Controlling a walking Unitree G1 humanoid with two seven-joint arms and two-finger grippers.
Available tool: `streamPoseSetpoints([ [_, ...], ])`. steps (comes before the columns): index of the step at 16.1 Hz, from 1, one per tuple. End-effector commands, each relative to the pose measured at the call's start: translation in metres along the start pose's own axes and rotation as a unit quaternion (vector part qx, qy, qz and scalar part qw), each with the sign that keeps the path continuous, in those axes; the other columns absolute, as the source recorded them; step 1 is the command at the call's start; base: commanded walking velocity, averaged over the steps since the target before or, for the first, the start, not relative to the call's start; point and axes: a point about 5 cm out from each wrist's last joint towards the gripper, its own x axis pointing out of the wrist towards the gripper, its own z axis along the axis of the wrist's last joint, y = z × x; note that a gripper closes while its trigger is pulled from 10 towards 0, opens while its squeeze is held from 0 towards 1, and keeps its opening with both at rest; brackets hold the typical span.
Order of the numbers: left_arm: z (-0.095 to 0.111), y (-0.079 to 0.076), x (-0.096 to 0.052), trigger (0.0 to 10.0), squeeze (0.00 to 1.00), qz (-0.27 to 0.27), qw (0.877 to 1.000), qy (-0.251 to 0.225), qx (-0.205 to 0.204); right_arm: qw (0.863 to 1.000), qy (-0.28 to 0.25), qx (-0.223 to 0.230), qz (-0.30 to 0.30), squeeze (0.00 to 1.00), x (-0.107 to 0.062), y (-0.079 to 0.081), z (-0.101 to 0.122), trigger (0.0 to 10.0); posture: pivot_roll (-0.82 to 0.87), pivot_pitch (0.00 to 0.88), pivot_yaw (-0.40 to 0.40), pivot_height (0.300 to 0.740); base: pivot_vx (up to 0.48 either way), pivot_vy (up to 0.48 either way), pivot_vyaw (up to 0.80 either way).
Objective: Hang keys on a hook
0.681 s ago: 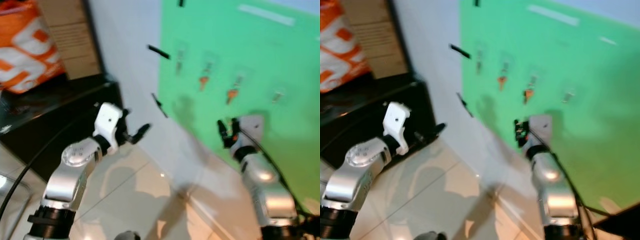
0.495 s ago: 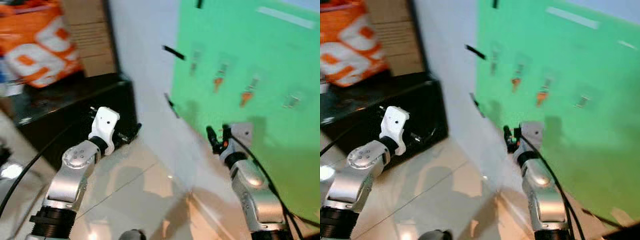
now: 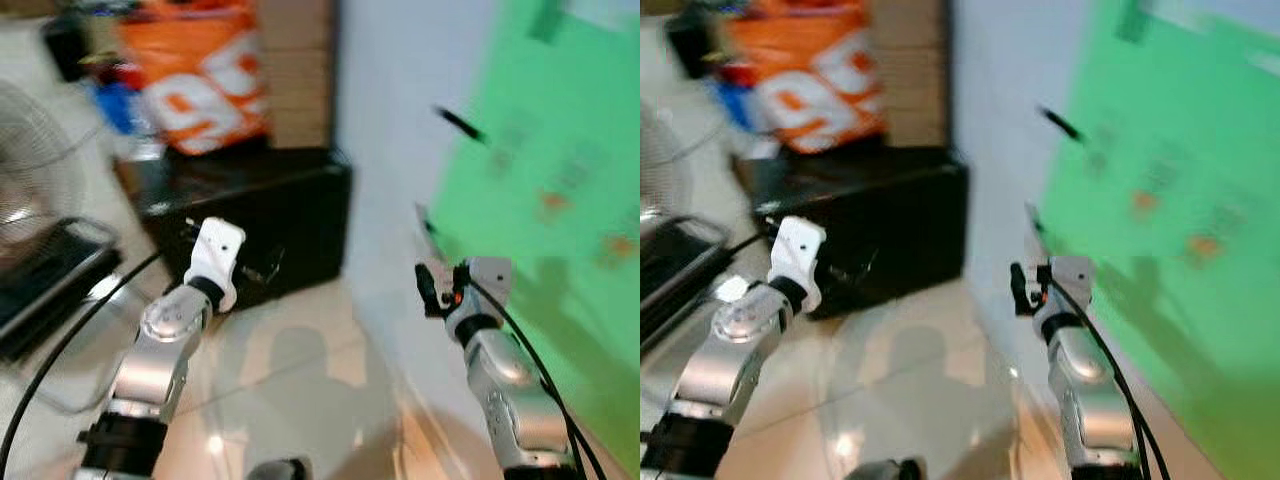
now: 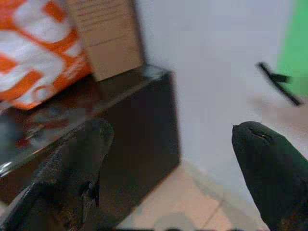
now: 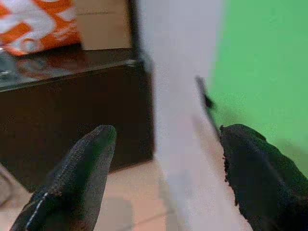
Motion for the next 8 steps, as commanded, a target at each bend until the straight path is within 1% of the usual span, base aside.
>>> streamPoseSetpoints([
  [1,0.0044,0.0009,0.0018,10.0,0.00,0.006,1.000,-0.006,0.008,1.000,-0.008,-0.001,-0.004,1.00,0.0005,-0.0019,0.0030,10.0,-0.06,0.000,0.023,0.740,0.311,0.000,0.46],
  [4,0.0015,0.0004,0.0008,10.0,0.00,0.008,1.000,-0.006,0.004,1.000,-0.011,-0.007,-0.007,1.00,0.0006,-0.0011,0.0018,10.0,-0.06,0.000,0.016,0.740,0.319,0.000,0.00],
  [8,0.0021,-0.0028,0.0052,10.0,0.00,0.006,1.000,-0.006,0.001,1.000,-0.011,-0.023,-0.003,1.00,0.0005,-0.0017,0.0028,10.0,-0.05,0.000,0.007,0.740,0.325,0.000,0.00],
])
